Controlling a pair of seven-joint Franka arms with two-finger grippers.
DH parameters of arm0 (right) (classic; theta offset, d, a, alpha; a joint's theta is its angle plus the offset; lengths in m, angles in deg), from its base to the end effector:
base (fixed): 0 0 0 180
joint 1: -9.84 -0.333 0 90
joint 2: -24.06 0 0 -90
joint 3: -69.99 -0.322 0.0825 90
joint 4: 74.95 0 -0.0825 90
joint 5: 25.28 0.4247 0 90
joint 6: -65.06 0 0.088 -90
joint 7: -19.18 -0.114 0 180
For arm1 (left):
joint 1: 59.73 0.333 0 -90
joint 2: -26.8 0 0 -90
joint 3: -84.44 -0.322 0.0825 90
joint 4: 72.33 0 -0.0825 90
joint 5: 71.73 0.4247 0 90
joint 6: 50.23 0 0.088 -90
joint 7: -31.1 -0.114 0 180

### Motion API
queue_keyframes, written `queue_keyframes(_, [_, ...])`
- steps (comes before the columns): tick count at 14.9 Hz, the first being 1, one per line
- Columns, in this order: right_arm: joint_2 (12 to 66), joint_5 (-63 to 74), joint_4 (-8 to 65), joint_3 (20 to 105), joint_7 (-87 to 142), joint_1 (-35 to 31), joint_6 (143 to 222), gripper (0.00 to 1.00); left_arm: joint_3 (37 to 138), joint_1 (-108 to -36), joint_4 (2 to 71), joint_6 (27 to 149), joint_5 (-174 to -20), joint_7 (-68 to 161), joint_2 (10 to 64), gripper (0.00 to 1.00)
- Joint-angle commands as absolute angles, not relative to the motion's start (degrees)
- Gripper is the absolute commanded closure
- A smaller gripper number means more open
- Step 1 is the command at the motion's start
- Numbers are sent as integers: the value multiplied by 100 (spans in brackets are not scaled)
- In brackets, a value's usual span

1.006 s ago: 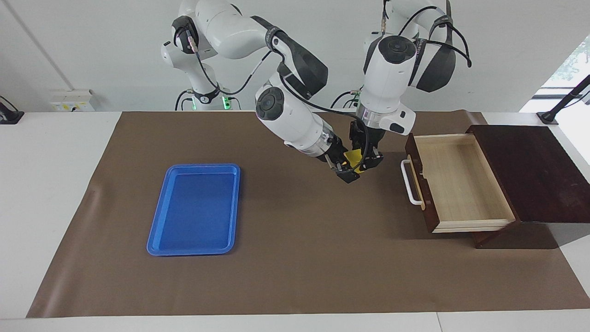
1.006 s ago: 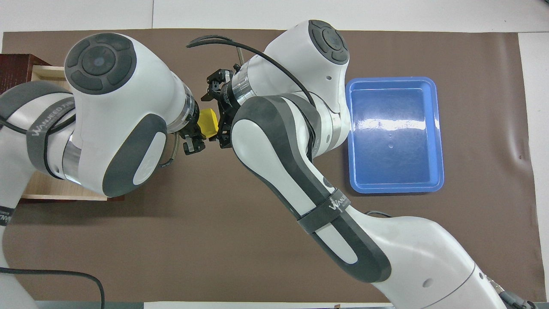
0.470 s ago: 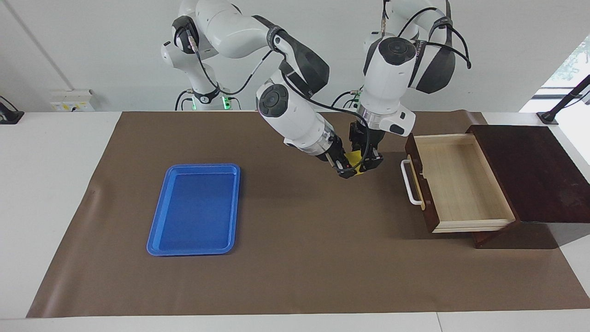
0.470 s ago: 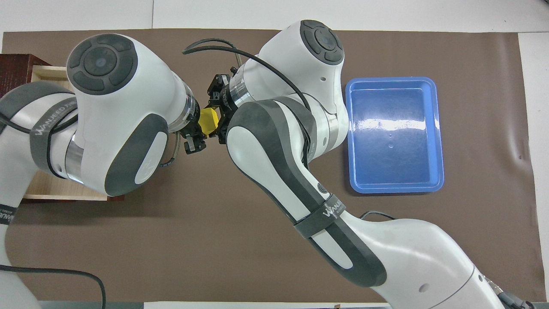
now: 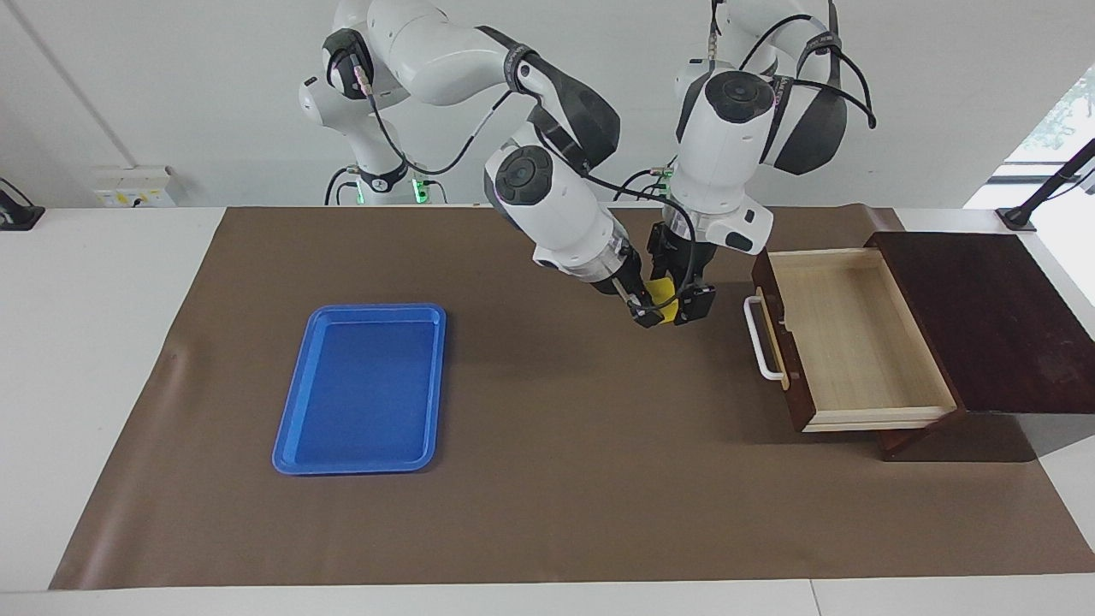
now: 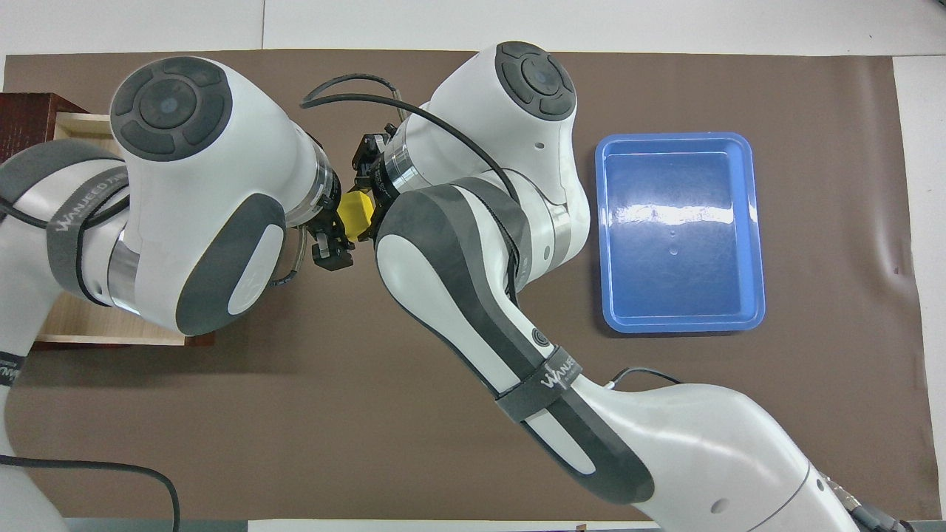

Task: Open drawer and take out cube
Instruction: 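Carry the cube with the right gripper while the left gripper withdraws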

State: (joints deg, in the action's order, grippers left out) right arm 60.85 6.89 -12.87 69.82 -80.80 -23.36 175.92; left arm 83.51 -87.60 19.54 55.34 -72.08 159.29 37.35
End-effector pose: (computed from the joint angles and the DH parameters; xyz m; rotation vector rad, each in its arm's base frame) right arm 0.6488 0.4744 0.4757 -2.1239 1.6346 0.5789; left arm 0.5938 -0.3032 0.5147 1.9572 2.3875 0.0138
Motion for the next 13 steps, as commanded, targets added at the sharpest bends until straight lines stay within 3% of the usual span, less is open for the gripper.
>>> queue_keyframes(1, [6151,592,-1430,6981,-8005,-2312,17536,100,8330,-8549,2179,5523,-7296,15662,3586,0])
queue_keyframes(8, [5844,662,-1369,6990,-7743,-1715,17290,100,8330,-7785,3400,5998,-7270,14432,3085,0])
queue_keyframes(13, [5263,1302,-745,6990,-6276,-373,16826,100,8321,-7617,3762,6463,-6892,13677,3093,0])
